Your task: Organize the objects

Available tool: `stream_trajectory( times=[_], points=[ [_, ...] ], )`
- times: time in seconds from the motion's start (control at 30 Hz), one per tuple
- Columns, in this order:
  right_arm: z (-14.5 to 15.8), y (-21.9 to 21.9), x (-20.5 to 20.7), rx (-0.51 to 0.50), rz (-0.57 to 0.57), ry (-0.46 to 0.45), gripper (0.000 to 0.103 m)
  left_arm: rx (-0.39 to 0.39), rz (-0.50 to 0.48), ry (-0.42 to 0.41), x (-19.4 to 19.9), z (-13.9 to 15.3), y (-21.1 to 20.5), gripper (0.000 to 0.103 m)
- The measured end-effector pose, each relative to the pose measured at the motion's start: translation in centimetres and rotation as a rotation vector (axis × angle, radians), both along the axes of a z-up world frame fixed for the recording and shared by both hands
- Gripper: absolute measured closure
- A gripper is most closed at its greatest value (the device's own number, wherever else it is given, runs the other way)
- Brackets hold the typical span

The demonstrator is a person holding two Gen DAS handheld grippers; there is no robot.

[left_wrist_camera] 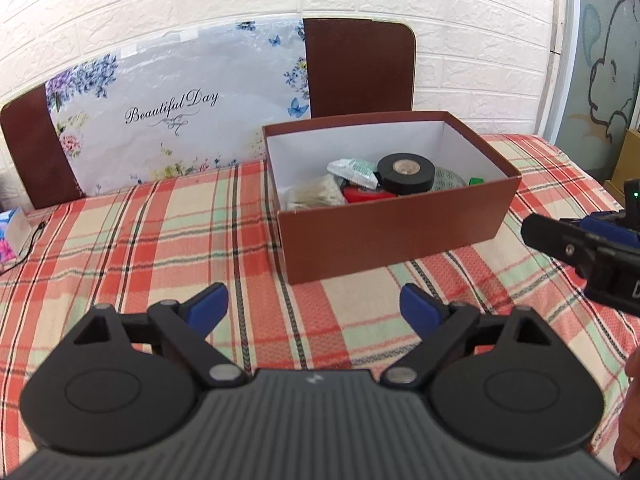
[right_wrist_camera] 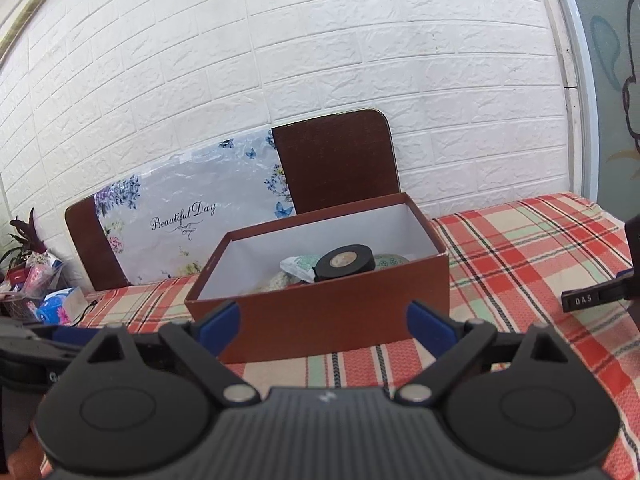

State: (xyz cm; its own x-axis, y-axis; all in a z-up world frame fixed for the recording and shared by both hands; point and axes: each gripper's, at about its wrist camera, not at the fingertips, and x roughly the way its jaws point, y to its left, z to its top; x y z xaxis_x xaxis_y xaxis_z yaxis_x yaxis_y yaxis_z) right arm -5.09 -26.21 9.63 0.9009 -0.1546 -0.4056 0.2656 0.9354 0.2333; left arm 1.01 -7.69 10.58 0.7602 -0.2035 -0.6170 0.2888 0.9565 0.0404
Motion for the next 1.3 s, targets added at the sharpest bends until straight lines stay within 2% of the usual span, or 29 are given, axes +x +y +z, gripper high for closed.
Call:
stream_trajectory(
  times=[0.23,0.57,1.3],
  points=[
    [0.1,0.4,-0.7,0.019,-0.009,0.026,0.0,0.007,0.011,0.004,-1.0,-0.4,0.3,0.005],
    [-0.9,0.5,-0.5,0.03,0.012,0.14,0.0,0.017,0.031,0.026,-1.2,-1.0,0.3,0.0],
    [-1.8,-0.4,-0.4,0.056,0.007,0.151,0.0,0.049,0.076,0.064,-0.2,-2.4,-0.2,0.0]
  ],
)
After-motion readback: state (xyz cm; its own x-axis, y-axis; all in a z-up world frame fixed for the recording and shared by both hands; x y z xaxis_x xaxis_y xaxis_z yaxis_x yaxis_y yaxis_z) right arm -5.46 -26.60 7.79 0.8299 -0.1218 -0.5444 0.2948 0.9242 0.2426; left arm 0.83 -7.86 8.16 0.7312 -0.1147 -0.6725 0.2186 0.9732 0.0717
